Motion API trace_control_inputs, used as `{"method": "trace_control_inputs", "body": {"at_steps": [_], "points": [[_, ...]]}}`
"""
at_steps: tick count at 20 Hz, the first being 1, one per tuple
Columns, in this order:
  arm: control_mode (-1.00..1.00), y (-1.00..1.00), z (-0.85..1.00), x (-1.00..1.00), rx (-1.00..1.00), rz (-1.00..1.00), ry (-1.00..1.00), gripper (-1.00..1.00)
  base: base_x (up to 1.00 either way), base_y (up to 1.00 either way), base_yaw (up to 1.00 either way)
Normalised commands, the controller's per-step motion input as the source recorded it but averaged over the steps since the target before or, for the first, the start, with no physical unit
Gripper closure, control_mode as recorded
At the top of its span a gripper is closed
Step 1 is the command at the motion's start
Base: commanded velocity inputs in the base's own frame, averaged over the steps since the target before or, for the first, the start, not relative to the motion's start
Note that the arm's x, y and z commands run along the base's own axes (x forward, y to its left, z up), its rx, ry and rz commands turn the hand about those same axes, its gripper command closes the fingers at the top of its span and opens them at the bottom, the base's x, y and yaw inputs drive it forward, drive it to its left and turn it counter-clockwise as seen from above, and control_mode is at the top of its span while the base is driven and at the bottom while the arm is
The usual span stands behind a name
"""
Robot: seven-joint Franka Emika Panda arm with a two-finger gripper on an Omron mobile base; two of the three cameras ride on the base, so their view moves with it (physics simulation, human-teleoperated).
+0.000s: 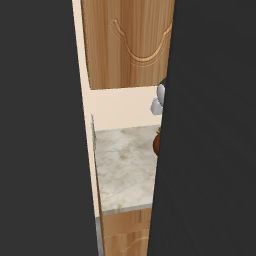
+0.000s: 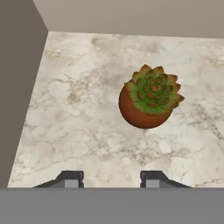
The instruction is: Move the bowls from the cabinet to the plates on the dining table.
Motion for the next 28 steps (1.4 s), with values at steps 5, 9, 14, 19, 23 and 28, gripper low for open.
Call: {"method": "trace_control_inputs", "body": {"at_steps": [5, 9, 14, 19, 23, 28], "points": [[-1.0, 0.0, 0.0, -0.06, 0.0, 0.0, -0.01, -1.0, 0.0, 0.0, 0.0], [-1.0, 0.0, 0.0, -0.11, 0.0, 0.0, -0.02, -1.0, 0.0, 0.0, 0.0], [-1.0, 0.0, 0.0, -0.18, 0.0, 0.0, -0.06, -1.0, 0.0, 0.0, 0.0], [-1.0, 0.01, 0.0, -0.04, 0.0, 0.0, 0.0, -1.0, 0.0, 0.0, 0.0], [-1.0, 0.0, 0.0, -0.07, 0.0, 0.0, 0.0, -1.0, 0.0, 0.0, 0.0], [-1.0, 0.0, 0.0, -0.02, 0.0, -0.03, -0.01, -1.0, 0.0, 0.0, 0.0]]}}
